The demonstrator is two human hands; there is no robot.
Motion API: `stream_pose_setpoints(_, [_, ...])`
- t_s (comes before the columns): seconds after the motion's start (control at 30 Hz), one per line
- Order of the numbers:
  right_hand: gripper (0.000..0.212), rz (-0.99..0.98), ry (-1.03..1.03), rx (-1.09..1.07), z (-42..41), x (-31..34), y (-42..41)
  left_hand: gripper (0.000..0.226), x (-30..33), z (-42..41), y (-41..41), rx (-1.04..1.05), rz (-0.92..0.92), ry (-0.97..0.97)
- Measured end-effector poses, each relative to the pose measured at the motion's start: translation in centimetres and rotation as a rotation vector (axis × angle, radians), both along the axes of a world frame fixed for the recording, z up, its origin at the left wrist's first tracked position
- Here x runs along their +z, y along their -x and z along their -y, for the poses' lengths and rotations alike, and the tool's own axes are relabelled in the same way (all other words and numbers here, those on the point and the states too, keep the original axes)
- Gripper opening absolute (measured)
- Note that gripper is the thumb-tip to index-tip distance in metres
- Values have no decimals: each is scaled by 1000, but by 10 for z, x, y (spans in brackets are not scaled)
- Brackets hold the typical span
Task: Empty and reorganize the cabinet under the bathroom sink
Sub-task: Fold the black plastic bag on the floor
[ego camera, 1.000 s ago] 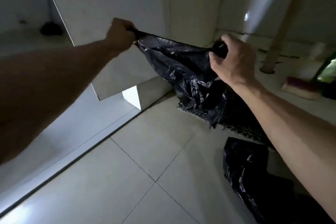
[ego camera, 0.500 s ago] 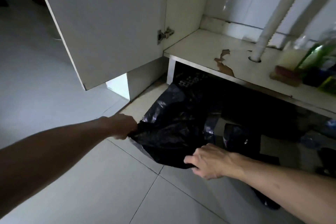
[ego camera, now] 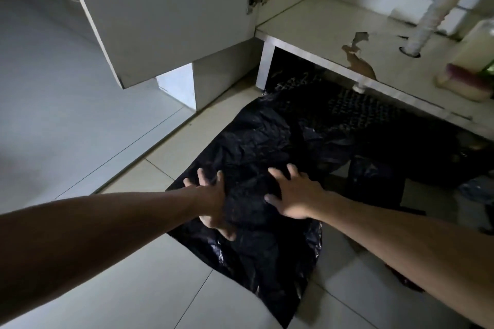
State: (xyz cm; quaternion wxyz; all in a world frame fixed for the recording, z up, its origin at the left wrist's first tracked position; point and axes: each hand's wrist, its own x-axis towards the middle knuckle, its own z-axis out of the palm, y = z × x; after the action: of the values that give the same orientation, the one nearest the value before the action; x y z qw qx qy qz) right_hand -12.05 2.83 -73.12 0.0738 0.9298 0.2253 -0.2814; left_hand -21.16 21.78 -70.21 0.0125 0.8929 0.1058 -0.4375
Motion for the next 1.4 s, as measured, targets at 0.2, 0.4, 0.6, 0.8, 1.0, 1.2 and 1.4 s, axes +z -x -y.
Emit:
stream_pose_setpoints(0.2, [54,-99,233,-263,82,-12,-58,158,-36,-8,2,-21,-138,-120])
stream_pose_setpoints(0.4, [81,359,-66,-143,108,-20,-54,151,-31,11,-3,-81,-132,-147])
stream_pose_setpoints(0.6, [94,-207,50,-92,58,-15,-37,141,-33,27,13,-123,-161,-104])
stream_pose_setpoints(0.8, [94,-2,103,77,40,9,-52,144,-29,28,16,-59,-156,-136])
stream_pose_setpoints(1.0, [78,48,337,-3,91,83,-88,144,-9,48,-10,-203,26,-107])
stream_pose_setpoints(1.2, [55,-32,490,-36,152,111,-80,136,10,110,-34,-179,316,296])
stream_pose_setpoints(1.4, [21,-127,-10,-234,167,140,-73,111,15,175,-61,-87,454,806])
